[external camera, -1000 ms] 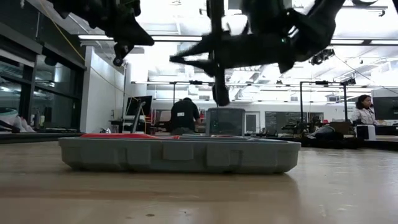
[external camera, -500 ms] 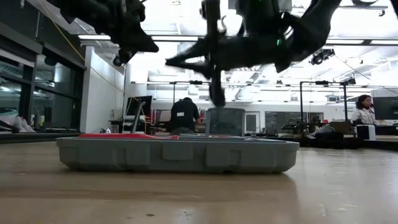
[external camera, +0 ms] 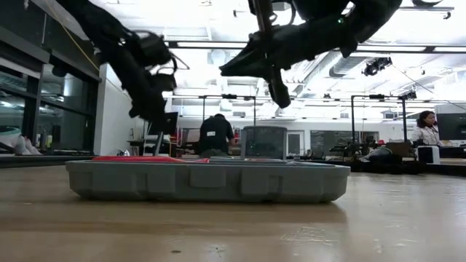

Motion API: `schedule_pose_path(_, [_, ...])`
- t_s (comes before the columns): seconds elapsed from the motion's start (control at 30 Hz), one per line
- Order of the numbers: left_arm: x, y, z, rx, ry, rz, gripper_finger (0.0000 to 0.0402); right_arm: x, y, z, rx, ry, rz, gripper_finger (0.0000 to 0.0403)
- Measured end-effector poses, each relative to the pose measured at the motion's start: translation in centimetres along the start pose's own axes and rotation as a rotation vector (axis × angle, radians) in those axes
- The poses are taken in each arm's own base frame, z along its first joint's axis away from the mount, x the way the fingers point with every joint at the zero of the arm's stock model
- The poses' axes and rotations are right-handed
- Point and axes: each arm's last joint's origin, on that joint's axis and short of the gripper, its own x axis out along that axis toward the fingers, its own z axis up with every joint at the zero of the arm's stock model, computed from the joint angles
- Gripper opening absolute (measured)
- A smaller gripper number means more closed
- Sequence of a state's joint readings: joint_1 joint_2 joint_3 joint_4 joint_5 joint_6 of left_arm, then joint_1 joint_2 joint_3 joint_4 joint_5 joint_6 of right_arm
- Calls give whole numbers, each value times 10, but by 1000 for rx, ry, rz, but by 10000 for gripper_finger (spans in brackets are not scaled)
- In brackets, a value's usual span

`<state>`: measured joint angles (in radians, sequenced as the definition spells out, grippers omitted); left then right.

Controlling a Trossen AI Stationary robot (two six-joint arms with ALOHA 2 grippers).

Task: Prefit tool cases
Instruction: Put the orange pliers into the gray tool case

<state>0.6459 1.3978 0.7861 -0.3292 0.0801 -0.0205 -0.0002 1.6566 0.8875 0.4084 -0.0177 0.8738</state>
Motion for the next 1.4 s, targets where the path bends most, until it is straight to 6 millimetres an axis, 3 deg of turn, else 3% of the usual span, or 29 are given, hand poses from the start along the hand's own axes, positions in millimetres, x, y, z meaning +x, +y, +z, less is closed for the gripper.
schedule_pose_path(0.2, [16, 27, 15, 58, 207, 104, 44, 0, 0, -2, 16, 11, -4, 0])
schedule_pose_path(0.5, [38, 54, 38, 17, 306, 136, 132, 0, -3, 2, 21, 14, -3, 0])
schedule_pose_path(0.73, [62, 70, 22, -36, 451, 122, 158, 0, -7, 6, 30, 20, 1, 0])
schedule_pose_path(1.07, [75, 75, 12, -51, 522, 107, 150, 0, -8, 7, 36, 18, -2, 0])
schedule_pose_path(1.17, [75, 74, 11, -49, 529, 103, 117, 0, -8, 7, 51, 7, -11, 0])
schedule_pose_path(1.3, [76, 72, 11, -40, 535, 87, 40, 0, -9, 8, 90, -43, -47, 0])
schedule_pose_path(1.4, [76, 70, 10, -38, 540, 71, 33, 0, -9, 8, 111, -53, -51, 0])
